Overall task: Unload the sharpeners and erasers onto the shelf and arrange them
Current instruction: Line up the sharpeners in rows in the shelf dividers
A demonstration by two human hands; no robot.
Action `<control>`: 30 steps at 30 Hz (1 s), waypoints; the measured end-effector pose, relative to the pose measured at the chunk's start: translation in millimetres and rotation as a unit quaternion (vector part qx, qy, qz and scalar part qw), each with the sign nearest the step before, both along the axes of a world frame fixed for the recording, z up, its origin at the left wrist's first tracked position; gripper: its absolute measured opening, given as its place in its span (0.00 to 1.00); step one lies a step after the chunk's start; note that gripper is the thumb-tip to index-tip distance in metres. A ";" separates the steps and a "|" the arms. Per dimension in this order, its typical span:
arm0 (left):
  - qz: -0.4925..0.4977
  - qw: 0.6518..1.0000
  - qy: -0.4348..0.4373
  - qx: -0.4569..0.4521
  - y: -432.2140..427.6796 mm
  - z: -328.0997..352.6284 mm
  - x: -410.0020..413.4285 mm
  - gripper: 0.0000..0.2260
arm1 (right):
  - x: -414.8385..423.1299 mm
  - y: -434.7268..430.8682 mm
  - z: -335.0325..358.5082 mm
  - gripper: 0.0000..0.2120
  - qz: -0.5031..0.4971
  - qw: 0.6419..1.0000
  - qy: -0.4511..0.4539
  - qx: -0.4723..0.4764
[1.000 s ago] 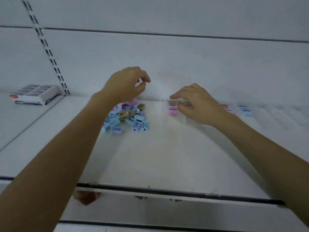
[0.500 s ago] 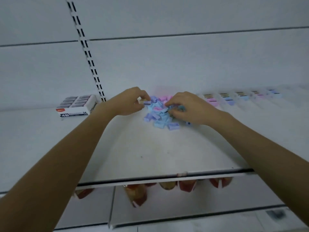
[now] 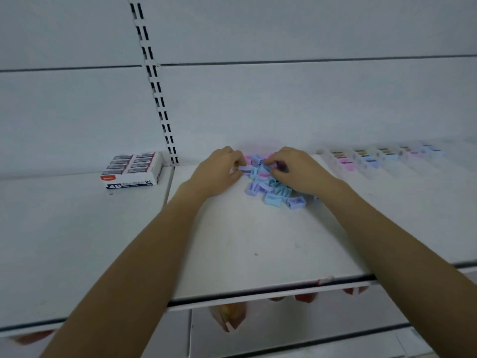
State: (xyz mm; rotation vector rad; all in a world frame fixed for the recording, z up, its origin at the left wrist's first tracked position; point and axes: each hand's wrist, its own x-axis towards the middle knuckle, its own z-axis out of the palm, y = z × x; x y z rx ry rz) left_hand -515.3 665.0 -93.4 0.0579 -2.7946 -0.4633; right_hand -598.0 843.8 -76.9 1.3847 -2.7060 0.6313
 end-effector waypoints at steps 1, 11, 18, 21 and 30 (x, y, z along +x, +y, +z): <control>-0.006 1.000 -0.002 -0.002 -0.7 0.7 0.5 0.07 | 0.0 1.1 -0.8 0.12 0.001 1.000 -0.003 -0.023; -0.002 0.995 0.001 0.103 2.8 11.0 9.1 0.03 | 2.4 8.0 -4.5 0.20 0.002 0.991 -0.015 -0.134; -0.036 0.942 0.041 0.331 19.3 26.5 16.8 0.10 | 5.6 7.3 -3.0 0.18 0.014 0.988 0.004 -0.154; -0.065 0.921 0.036 0.381 21.3 30.3 19.6 0.15 | 7.7 8.0 -2.9 0.16 0.025 0.983 -0.010 -0.181; -0.076 0.894 0.010 0.441 18.1 31.3 20.8 0.14 | 11.1 7.1 -3.6 0.12 0.018 0.969 -0.078 -0.232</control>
